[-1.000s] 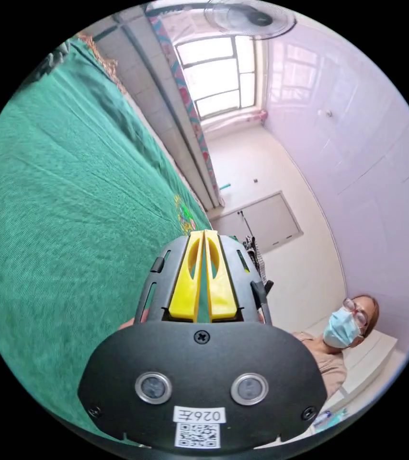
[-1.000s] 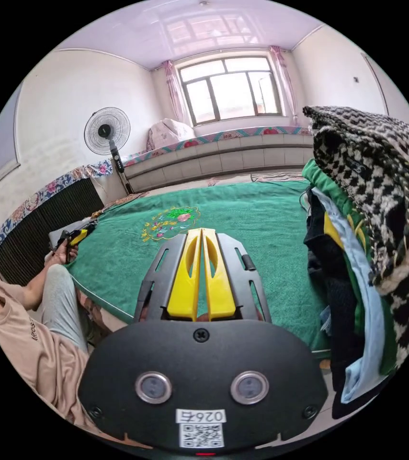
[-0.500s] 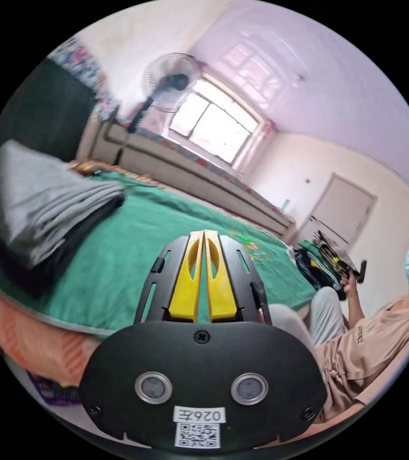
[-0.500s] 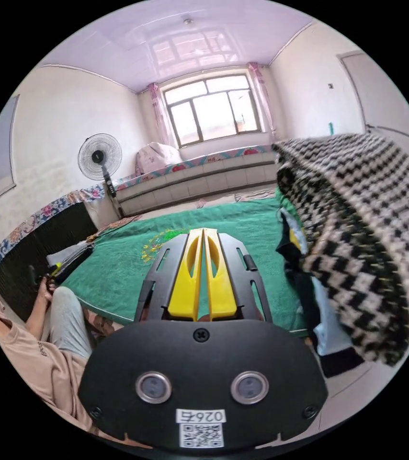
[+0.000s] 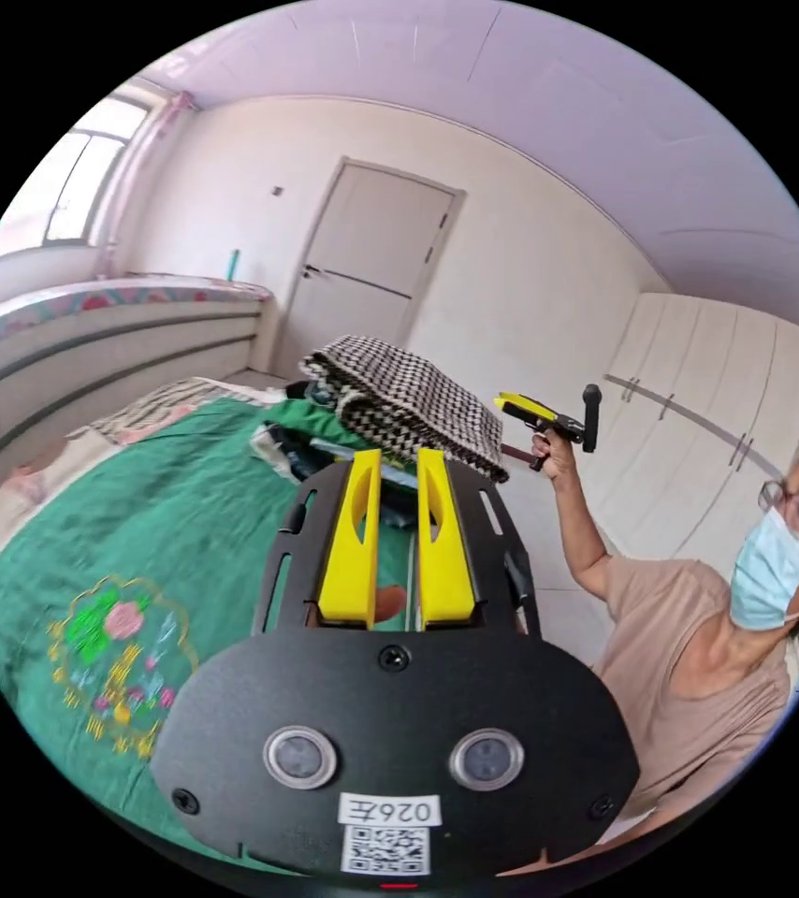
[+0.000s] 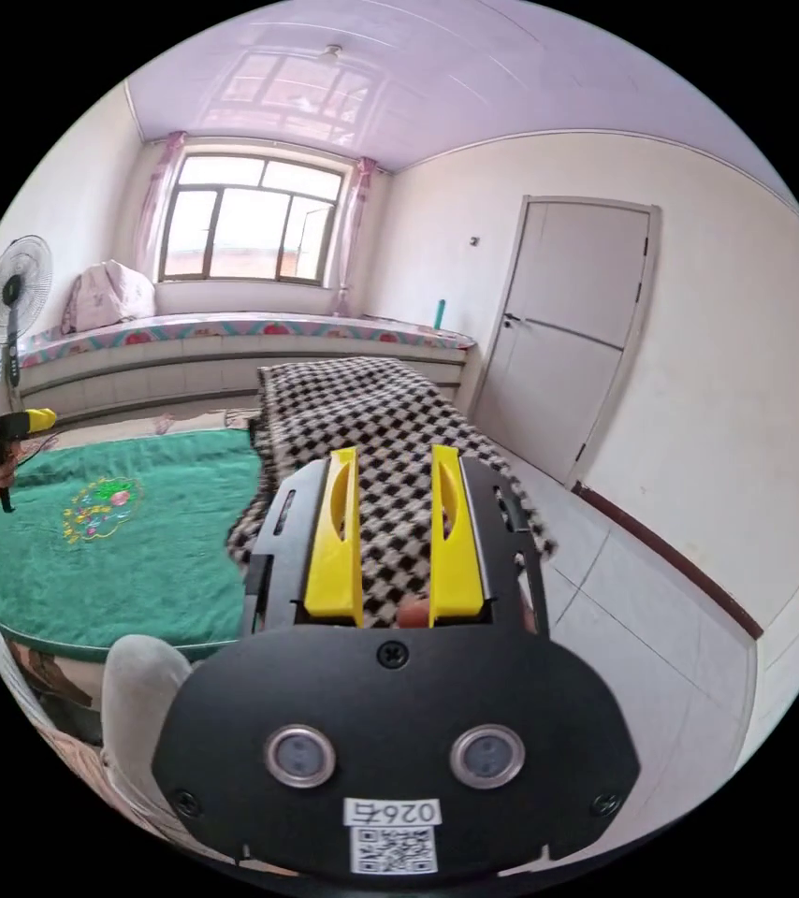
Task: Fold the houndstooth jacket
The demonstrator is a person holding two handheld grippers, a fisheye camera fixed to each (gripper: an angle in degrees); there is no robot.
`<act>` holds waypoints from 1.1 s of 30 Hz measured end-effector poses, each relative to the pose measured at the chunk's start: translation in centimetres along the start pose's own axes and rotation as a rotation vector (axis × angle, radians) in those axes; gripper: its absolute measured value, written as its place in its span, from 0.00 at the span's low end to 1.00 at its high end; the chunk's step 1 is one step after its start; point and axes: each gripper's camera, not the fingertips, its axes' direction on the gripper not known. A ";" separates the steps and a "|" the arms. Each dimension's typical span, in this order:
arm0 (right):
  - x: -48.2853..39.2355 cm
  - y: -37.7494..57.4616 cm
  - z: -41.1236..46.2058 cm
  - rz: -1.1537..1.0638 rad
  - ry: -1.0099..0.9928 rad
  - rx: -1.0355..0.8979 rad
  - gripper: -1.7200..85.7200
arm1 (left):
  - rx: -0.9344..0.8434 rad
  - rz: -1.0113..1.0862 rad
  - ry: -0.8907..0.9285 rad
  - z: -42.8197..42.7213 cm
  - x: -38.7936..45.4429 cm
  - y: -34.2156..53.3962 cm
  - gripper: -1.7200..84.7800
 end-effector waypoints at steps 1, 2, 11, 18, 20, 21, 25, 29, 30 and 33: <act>1.0 -0.7 0.3 0.002 0.021 -0.004 0.11 | -0.006 -0.004 0.039 2.3 -0.5 -1.4 0.14; 3.1 -2.1 1.0 0.002 0.056 -0.014 0.11 | -0.016 -0.018 0.108 6.7 -1.4 -3.9 0.17; 13.5 -16.0 16.0 0.003 -0.306 -0.308 0.14 | -0.069 -0.402 0.386 30.4 -8.8 -10.3 0.25; 14.0 -22.2 20.0 -0.056 -0.296 -0.445 0.06 | -0.029 -0.417 0.391 29.1 -12.3 -9.4 0.20; 12.9 -22.9 17.4 -0.143 -0.287 -0.385 0.05 | -0.032 -0.398 0.385 28.4 -12.7 -9.2 0.20; 12.1 -23.1 15.6 -0.191 -0.274 -0.340 0.05 | -0.034 -0.387 0.381 28.2 -12.9 -9.0 0.20; 11.0 -24.2 14.0 -0.246 -0.216 -0.285 0.09 | -0.047 -0.362 0.358 28.0 -13.5 -8.7 0.18; 11.6 -27.4 17.9 -0.156 -0.181 -0.451 0.04 | -0.003 -0.406 0.397 26.9 -14.6 -7.2 0.19; 11.3 -28.4 16.5 -0.150 -0.171 -0.419 0.02 | 0.003 -0.411 0.399 26.4 -14.6 -6.5 0.20; 8.1 -30.2 9.7 -0.226 -0.181 -0.243 0.01 | 0.017 -0.398 0.394 24.6 -14.6 -4.6 0.22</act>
